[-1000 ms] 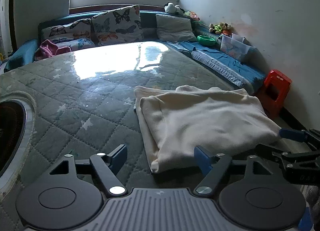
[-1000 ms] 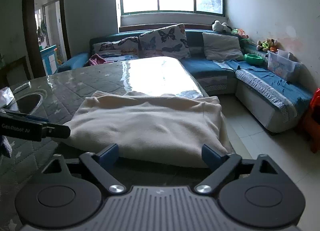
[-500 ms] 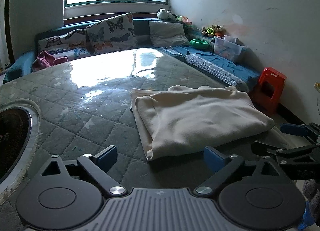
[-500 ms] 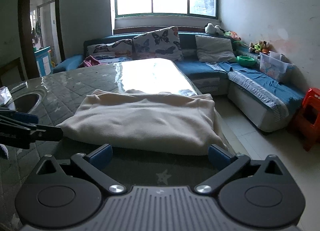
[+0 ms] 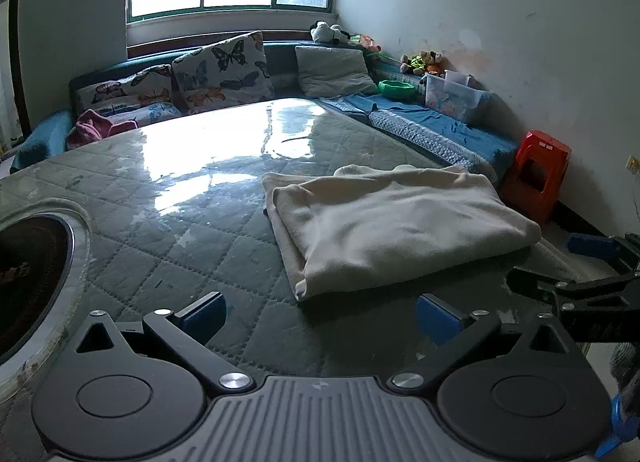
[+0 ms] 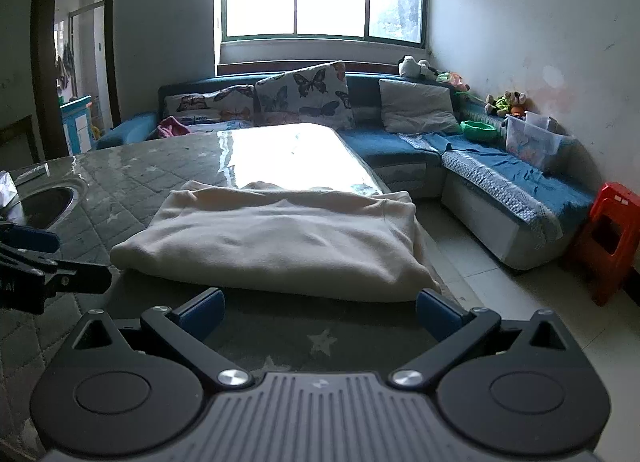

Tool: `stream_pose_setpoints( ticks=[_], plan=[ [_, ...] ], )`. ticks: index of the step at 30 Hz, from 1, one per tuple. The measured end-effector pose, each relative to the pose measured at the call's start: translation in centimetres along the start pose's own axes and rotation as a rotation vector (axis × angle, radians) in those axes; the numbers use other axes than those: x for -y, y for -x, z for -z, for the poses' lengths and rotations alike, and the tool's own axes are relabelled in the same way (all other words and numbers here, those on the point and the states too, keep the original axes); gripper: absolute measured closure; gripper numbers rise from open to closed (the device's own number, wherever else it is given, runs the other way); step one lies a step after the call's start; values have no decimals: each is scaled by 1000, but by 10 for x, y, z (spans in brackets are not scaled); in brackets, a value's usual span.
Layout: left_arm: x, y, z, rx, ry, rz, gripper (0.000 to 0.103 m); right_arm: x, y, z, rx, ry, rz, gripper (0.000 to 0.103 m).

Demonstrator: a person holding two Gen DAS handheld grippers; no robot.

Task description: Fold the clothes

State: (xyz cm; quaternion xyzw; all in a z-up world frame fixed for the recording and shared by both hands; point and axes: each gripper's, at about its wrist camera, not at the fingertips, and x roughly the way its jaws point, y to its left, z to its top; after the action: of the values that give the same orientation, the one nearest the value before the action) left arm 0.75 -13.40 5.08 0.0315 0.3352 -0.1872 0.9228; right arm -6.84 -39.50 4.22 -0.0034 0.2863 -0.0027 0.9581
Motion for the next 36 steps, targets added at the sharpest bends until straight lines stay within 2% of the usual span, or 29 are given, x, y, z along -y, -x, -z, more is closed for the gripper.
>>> stream_pose_setpoints(
  ticks=[17, 25, 36],
  plan=[
    [8, 13, 16, 6, -46, -20, 0, -8, 11, 11, -3, -7, 13, 0],
    [7, 12, 21, -4, -41, -22, 0, -9, 11, 13, -21, -13, 45, 0],
    [11, 9, 28, -23, -45, -27, 0, -11, 7, 17, -38, -17, 43, 0]
  ],
)
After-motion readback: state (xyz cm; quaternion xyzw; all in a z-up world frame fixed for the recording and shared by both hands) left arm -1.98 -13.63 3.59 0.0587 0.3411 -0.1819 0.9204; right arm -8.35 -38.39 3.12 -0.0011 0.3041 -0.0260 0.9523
